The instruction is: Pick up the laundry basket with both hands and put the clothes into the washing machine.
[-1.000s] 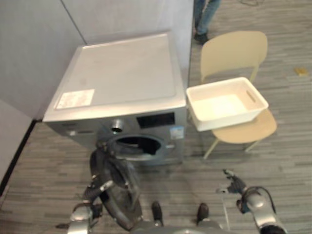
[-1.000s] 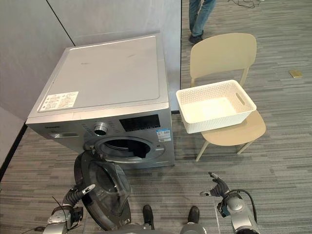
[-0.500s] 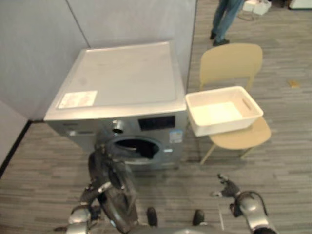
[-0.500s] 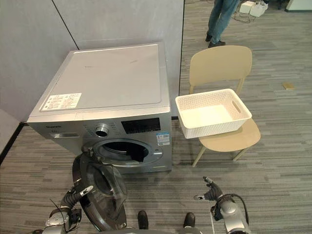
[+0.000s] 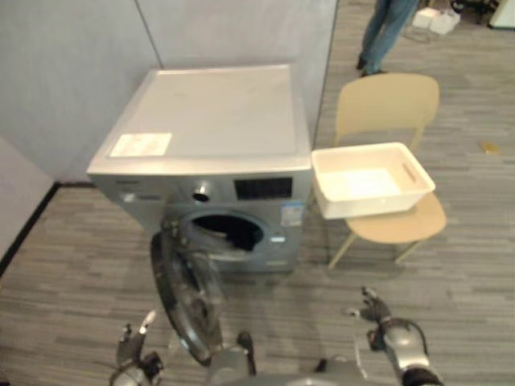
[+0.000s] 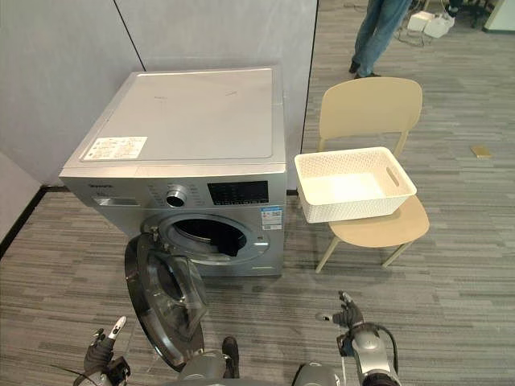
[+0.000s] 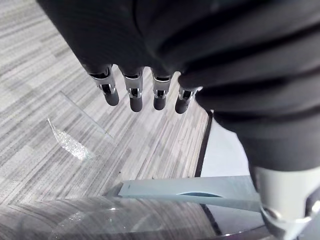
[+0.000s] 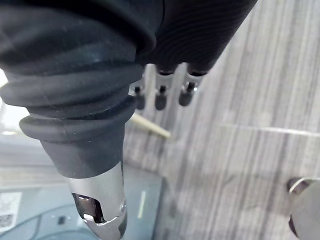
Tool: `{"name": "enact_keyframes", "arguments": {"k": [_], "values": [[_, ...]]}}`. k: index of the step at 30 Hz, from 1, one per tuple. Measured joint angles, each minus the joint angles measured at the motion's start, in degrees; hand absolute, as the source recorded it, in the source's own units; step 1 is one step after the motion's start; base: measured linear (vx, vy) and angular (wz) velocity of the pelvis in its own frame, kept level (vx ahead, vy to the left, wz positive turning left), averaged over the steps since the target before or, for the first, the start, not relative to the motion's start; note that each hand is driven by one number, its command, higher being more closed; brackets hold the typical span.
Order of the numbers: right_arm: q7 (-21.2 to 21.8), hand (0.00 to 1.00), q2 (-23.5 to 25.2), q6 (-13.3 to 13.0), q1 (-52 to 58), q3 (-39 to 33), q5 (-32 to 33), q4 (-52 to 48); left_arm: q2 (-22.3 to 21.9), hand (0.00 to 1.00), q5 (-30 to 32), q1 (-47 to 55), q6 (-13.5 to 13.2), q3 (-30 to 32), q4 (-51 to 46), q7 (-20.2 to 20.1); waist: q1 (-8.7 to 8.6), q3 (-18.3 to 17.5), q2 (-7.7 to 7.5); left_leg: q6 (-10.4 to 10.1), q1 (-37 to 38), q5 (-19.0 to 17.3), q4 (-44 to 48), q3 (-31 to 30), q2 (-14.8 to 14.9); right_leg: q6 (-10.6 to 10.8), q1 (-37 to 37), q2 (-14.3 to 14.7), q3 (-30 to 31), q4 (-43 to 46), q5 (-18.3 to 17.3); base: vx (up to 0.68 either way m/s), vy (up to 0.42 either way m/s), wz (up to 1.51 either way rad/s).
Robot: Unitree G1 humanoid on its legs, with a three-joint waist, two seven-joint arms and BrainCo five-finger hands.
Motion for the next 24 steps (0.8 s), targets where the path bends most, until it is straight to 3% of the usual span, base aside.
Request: {"name": "enact_keyframes", "arguments": {"k": [1,2,4,7,9,10,12,13,14,15,17,19,22,23,24], "values": [[0.0,0.0,-0.7,0.1,-0.1,0.3,0.0,0.0,-0.6,0.0,-0.2,-0.4,0.2,-0.1,0.4,0.0,0.03,0.3,0.15,-0.5,-0.9,0.4,0.5,-0.8,0.6,-2.6,0.0,1.2,-0.5,-1.1,0.2,-0.11,-0.22,0.18],[0.0,0.0,-1.6,0.3,-0.1,1.5,-0.1,0.0,-1.6,0.0,-0.2,-0.3,0.3,-0.5,-0.2,-0.2,0.24,-0.2,1.4,-1.8,-1.5,1.8,-0.6,-1.5,1.7,-3.1,0.1,3.4,-1.4,-3.7,1.4,-0.13,-0.173,0.04],[0.0,0.0,-2.4,0.2,-1.3,3.7,-0.1,0.0,-1.5,0.0,-0.2,0.0,0.3,-0.4,-1.0,-0.2,0.34,-0.6,2.1,-3.0,-0.5,6.5,-5.3,-1.7,3.2,-4.6,0.0,6.1,-1.6,-6.6,2.9,-0.13,-0.147,-0.06],[0.0,0.0,-3.4,-0.4,-2.8,4.7,-0.1,-0.1,-1.5,0.0,-0.2,-0.7,0.2,-0.8,-2.3,-0.2,0.22,-0.8,2.84,-2.3,1.1,10.7,-13.2,1.6,5.4,-7.0,-0.1,8.9,-3.3,-10.6,5.6,-0.08,-0.117,0.1],[0.0,0.0,-4.0,-0.4,-2.6,4.0,-0.1,-0.2,-1.6,0.0,-0.1,-1.6,0.2,-1.5,-2.3,-0.2,-0.11,-0.7,2.97,-2.2,1.6,10.7,-13.5,7.9,7.2,-7.7,0.2,8.5,-4.9,-10.3,6.0,0.03,-0.07,0.3],[0.0,0.0,-4.7,-0.3,-2.7,3.5,-0.1,-0.5,-1.7,0.0,-0.1,-1.7,0.2,-2.5,-2.3,-0.4,0.03,-0.7,3.09,-0.8,1.5,13.0,-11.5,9.3,7.5,-7.8,0.1,7.9,-5.3,-9.9,6.1,0.04,-0.021,0.19],[0.0,0.0,-5.5,-0.3,-2.9,3.5,-0.1,-2.1,-1.7,0.0,-0.1,-1.6,0.2,-3.2,-2.3,-0.4,-0.02,-0.6,3.07,-2.9,1.1,17.0,-11.7,6.4,5.9,-7.9,0.7,6.7,-5.7,-11.3,6.8,0.01,0.027,0.12],[0.1,0.0,-6.0,-0.6,-2.9,3.4,-0.1,-2.4,-1.7,0.0,-0.1,-1.6,0.2,-3.2,-2.2,-0.5,-0.18,-0.3,2.78,-3.6,1.4,15.2,-9.4,3.5,5.2,-8.0,1.2,5.5,-5.5,-12.6,8.0,0.0,0.083,-0.15],[0.1,0.0,-5.8,-0.8,-3.3,3.5,-0.1,-2.7,-1.7,0.0,-0.1,-1.0,0.2,-3.1,-1.8,-0.5,-0.06,0.0,2.33,-3.9,1.9,9.5,-3.7,2.1,5.2,-7.4,1.7,4.7,-4.5,-12.9,8.6,0.02,0.101,-0.19],[0.2,0.0,-5.8,-1.0,-3.1,3.4,-0.1,-3.1,-1.7,0.0,-0.1,-0.9,0.2,-3.0,-1.0,-0.5,-0.18,-0.2,2.77,-4.4,2.8,8.2,-3.1,1.9,5.3,-7.1,2.2,4.4,-4.4,-13.3,8.9,0.02,0.107,-0.03],[0.4,0.0,-5.3,-1.3,-0.7,2.0,0.0,-3.5,-1.4,0.0,0.0,-1.8,0.0,-1.8,1.6,-0.4,-1.99,-0.9,4.77,-4.7,7.0,8.2,-10.5,1.6,5.0,-5.7,2.8,4.4,-5.7,-14.5,9.9,0.02,0.185,0.3],[0.7,0.0,-4.0,-1.2,1.6,0.9,0.5,-3.6,-0.6,0.0,-0.1,-4.0,0.1,-0.2,3.4,-0.1,-3.16,-0.9,4.88,-5.0,7.8,8.0,-14.9,1.6,4.8,-4.9,2.4,4.6,-7.4,-14.5,10.2,-0.04,0.196,0.38],[1.3,0.0,-0.9,-1.2,4.9,0.6,1.2,-3.7,1.7,0.0,-0.2,-7.0,0.1,0.5,4.0,1.3,-3.35,0.6,1.62,-5.0,7.8,8.0,-16.2,2.4,3.5,-3.6,1.8,3.3,-7.4,-14.4,10.9,-0.06,0.156,0.12],[1.3,0.0,-0.5,-1.2,5.8,0.6,1.2,-4.0,1.7,0.0,-0.2,-7.3,0.1,1.2,4.0,1.5,-3.59,0.7,1.57,-5.2,7.7,7.8,-16.6,2.4,3.2,-3.4,1.6,3.0,-7.4,-14.3,11.0,-0.05,0.155,0.05],[1.5,0.0,-0.2,-1.2,7.5,0.6,1.1,-5.1,1.7,0.0,-1.2,-7.9,0.1,2.4,4.1,2.4,-4.12,0.3,0.47,-5.2,7.7,7.8,-16.8,2.5,2.7,-3.1,1.4,2.3,-7.3,-14.0,11.0,-0.02,0.096,0.03]]}}
